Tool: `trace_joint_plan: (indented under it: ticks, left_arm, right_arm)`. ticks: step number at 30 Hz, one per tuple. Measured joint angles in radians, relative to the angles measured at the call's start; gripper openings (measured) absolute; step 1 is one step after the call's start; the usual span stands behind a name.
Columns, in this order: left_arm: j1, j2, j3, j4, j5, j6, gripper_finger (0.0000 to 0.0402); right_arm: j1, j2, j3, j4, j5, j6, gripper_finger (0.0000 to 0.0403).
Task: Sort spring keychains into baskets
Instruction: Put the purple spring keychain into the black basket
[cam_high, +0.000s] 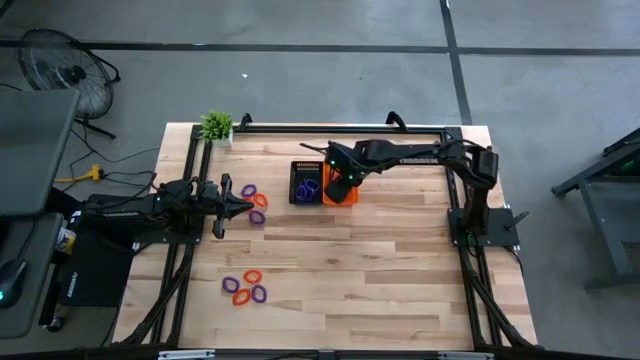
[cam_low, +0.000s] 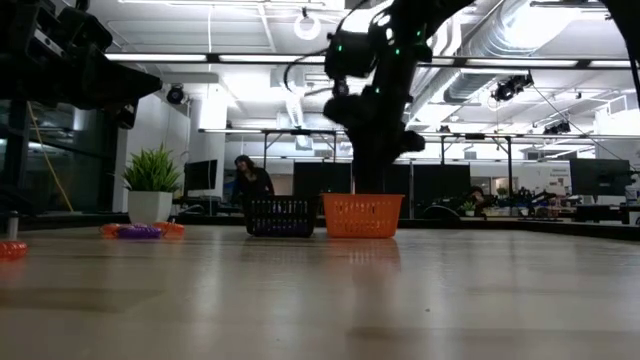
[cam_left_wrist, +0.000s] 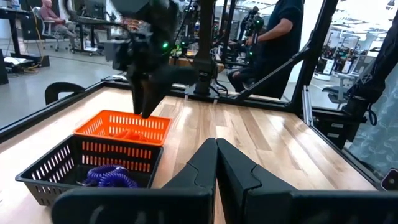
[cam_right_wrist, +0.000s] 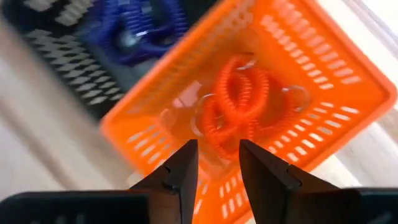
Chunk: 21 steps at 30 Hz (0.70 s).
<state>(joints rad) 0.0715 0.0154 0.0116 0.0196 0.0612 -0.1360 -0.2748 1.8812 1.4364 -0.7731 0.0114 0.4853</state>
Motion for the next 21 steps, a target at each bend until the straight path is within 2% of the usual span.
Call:
trace_joint_plan:
  ticks: [4,7,13,21]
  left_arm:
    - [0.0,0.0,0.0,0.0,0.0,0.0,0.0001]
    - [0.0,0.0,0.0,0.0,0.0,0.0,0.0001]
    - [0.0,0.0,0.0,0.0,0.0,0.0,0.0001]
    - [0.0,0.0,0.0,0.0,-0.001,0.0,0.0001]
  right_arm:
    - [0.032,-0.047,-0.001,-0.001,-0.023,-0.117,0.0114]
    - [0.063,-0.107,-0.055,0.051,-0.06,-0.204,0.0115]
    - [0.145,-0.273,-0.337,0.36,-0.106,-0.307,0.0115]
    - [0.245,-0.52,-0.725,0.749,-0.096,-0.305,0.0114]
